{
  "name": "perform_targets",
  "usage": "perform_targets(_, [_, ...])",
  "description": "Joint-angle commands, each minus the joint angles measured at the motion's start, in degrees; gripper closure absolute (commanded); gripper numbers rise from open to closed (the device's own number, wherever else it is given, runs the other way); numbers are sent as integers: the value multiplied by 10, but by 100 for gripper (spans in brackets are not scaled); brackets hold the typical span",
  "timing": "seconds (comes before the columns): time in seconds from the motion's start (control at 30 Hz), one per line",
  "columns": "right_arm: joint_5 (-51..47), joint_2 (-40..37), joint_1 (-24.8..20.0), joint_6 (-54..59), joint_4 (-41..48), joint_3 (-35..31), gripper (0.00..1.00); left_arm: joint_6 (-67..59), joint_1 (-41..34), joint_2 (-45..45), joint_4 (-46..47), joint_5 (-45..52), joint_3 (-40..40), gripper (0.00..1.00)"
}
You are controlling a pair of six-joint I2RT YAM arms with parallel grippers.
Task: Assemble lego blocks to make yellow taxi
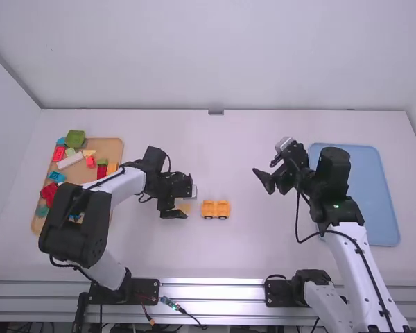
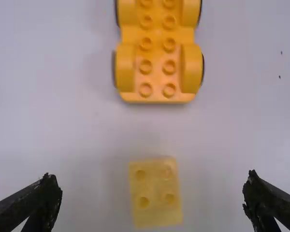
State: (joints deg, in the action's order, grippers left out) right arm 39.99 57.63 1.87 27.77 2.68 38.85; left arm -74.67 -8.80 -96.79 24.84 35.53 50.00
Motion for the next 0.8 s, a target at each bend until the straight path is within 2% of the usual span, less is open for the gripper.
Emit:
perform_targets(0.0, [85, 3, 0, 55, -37, -52, 1, -32, 31, 9, -14, 103, -27, 1])
perform_targets(0.03, [92, 5, 0, 55, -48, -59, 1, -33, 35, 9, -19, 111, -31, 1])
perform_targets(0.1, [146, 31, 1, 60, -137, -110, 1, -51, 54, 9, -53, 158, -61, 1])
perform_targets(0.13, [149, 33, 1, 61, -143, -113, 1, -56, 56, 9, -57, 164, -65, 1])
perform_targets(0.23, [223, 98, 0, 90, -235, -166, 1, -89, 83, 9, -101, 224, -108, 1])
perform_targets(0.27, [229, 106, 0, 95, -240, -169, 1, -90, 84, 9, -104, 227, -110, 1])
perform_targets(0.33, [259, 169, 2, 137, -274, -180, 1, -72, 97, 9, -147, 254, -136, 1])
perform_targets(0.43, [259, 217, 11, 153, -292, -178, 1, -23, 99, 9, -190, 250, -149, 1])
perform_targets(0.57, [230, 318, 46, 168, -299, -157, 1, 19, 94, 9, -252, 250, -169, 1])
perform_targets(0.7, [235, 396, 81, 257, -295, -144, 1, 20, 97, 9, -261, 249, -178, 1])
perform_targets(0.77, [233, 409, 90, 278, -295, -144, 1, 21, 99, 7, -260, 250, -178, 1])
